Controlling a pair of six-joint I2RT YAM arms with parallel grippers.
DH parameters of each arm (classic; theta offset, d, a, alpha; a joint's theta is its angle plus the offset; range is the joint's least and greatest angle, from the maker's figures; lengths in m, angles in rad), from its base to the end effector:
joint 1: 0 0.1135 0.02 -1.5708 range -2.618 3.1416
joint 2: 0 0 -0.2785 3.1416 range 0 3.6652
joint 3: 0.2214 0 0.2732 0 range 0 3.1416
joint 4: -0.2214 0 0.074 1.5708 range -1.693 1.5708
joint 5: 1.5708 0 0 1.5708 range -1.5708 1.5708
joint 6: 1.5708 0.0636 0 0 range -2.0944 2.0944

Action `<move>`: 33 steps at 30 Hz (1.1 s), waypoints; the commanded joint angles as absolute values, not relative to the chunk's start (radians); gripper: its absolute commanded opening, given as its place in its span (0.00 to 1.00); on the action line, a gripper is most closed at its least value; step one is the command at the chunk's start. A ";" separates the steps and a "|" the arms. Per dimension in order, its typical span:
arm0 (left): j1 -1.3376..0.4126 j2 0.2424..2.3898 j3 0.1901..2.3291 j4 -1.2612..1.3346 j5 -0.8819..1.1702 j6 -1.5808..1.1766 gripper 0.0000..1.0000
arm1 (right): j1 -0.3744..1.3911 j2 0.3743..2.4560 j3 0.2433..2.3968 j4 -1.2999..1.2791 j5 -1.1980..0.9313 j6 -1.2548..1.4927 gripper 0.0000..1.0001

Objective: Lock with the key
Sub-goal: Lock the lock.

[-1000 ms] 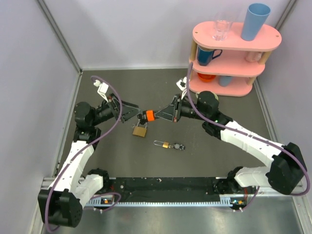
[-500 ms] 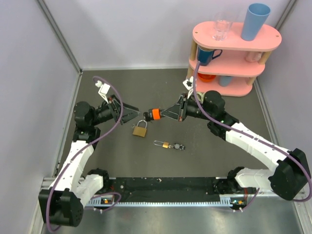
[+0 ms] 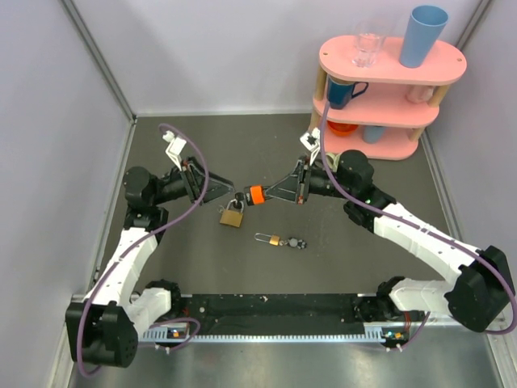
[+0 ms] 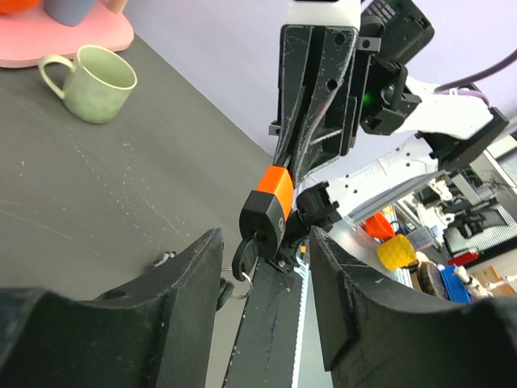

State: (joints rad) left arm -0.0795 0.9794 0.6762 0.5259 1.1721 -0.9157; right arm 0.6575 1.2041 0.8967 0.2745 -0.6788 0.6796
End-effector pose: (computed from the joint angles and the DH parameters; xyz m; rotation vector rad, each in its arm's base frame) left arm 0.2279 -0.0770 0.3442 0.4633 1.6405 -1.5482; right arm 0.2255 0.2246 0.3460 -0.5757 1.7482 1.5272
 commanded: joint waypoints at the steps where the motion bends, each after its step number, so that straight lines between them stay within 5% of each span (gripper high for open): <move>1: -0.097 0.999 0.667 0.669 1.232 -0.962 0.50 | 0.647 1.193 0.951 0.388 -0.710 0.698 0.00; 17: -0.164 1.026 0.661 0.630 1.241 -0.922 0.47 | 0.649 1.189 0.965 0.410 -0.716 0.716 0.00; 27: -0.172 1.031 0.658 0.632 1.246 -0.922 0.26 | 0.649 1.175 0.959 0.416 -0.703 0.721 0.00; 31: -0.173 1.034 0.658 0.632 1.244 -0.925 0.02 | 0.647 1.173 0.957 0.423 -0.703 0.726 0.00; 33: -0.173 1.034 0.660 0.632 1.243 -0.928 0.00 | 0.646 1.172 0.957 0.426 -0.701 0.726 0.00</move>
State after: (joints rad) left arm -0.1669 1.0306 0.6590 0.5957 1.2385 -0.9405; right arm 0.6559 1.2053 0.8978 0.3210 -0.7059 0.7151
